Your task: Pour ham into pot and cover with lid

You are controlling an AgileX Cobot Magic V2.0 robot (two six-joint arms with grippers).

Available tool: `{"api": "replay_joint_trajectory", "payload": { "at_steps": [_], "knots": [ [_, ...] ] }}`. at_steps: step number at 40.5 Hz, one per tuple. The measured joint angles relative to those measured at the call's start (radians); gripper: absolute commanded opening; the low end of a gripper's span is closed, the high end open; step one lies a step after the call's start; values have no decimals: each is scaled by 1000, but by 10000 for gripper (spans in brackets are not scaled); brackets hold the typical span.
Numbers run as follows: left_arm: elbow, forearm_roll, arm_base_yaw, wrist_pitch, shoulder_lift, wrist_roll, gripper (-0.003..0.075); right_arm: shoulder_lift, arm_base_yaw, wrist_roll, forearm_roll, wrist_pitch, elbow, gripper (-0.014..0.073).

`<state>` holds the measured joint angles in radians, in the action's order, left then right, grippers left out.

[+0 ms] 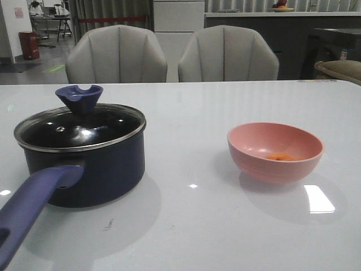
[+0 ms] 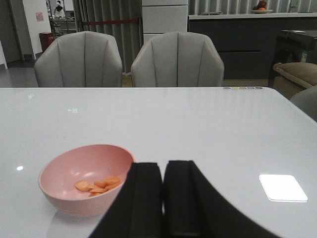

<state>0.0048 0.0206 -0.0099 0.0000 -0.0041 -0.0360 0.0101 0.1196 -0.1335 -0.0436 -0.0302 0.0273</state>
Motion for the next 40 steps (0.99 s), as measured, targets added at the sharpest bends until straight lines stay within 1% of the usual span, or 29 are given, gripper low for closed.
{"api": "replay_joint_trajectory", "payload": {
  "at_steps": [36,40],
  "knots": [
    [0,0,0,0,0,0,133,0,0,0,0,0,0,157],
    [0,0,0,-50,0,0,133,0,0,0,0,0,0,157]
  ]
}}
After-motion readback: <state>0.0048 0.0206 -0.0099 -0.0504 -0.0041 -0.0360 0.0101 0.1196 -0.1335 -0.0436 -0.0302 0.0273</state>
